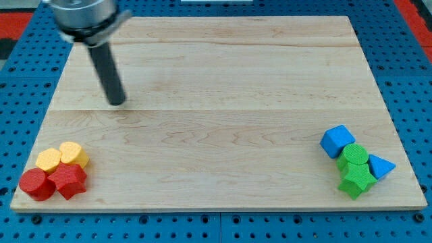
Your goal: Move your arm towards group of blocks
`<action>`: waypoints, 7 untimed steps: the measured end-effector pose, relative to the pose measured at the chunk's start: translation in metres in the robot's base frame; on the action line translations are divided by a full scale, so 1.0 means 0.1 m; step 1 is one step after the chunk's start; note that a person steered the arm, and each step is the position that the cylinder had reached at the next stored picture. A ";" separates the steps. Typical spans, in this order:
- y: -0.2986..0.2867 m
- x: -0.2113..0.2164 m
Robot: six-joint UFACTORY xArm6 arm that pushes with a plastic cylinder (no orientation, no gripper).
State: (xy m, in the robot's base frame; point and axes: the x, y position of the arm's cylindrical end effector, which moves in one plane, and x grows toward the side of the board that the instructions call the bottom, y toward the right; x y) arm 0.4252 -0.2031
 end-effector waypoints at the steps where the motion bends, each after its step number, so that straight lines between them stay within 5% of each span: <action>1: -0.60 0.06; 2: -1.01 0.17; 7: -0.99 0.33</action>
State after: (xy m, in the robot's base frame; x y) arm 0.4586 -0.3022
